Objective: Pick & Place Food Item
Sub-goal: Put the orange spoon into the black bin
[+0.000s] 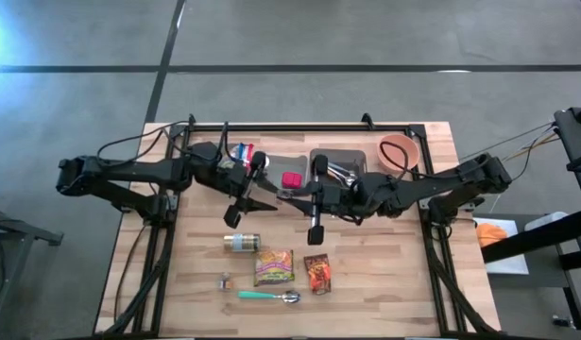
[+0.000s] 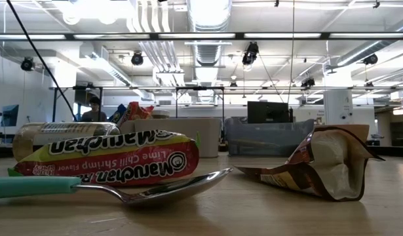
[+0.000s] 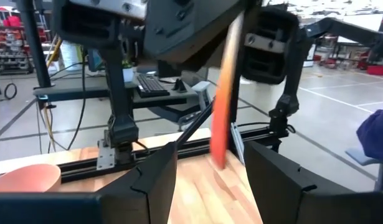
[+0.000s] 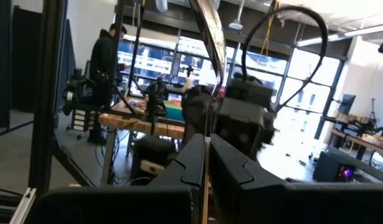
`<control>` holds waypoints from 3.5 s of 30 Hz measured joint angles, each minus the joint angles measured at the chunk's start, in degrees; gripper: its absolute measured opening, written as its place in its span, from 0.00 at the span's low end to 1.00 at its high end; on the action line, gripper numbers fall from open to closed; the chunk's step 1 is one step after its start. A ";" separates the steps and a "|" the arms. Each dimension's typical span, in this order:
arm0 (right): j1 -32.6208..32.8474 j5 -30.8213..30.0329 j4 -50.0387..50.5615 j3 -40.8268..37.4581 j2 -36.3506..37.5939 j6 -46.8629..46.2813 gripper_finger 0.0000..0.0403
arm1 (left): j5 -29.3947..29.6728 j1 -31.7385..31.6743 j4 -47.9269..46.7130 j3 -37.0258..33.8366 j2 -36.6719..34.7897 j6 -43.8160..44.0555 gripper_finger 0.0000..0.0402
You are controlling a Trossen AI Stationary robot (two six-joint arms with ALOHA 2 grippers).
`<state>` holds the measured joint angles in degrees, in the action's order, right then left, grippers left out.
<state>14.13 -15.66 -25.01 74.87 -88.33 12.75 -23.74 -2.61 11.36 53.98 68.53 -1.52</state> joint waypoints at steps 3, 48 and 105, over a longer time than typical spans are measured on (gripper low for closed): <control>0.07 0.29 -0.24 -0.08 0.00 0.66 0.02 | 0.19 0.07 0.73 0.00 1.00 -0.02 0.48; -0.92 -4.79 7.35 -2.75 0.08 7.69 0.38 | 7.13 0.48 -17.18 2.71 -0.67 11.00 0.00; 8.45 -51.64 35.16 15.20 -14.19 61.42 0.71 | -8.75 -10.14 -32.24 8.26 4.11 26.82 0.00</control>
<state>22.58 -67.30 10.15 90.07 -102.53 74.16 -32.49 -12.75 -20.88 62.24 72.64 25.30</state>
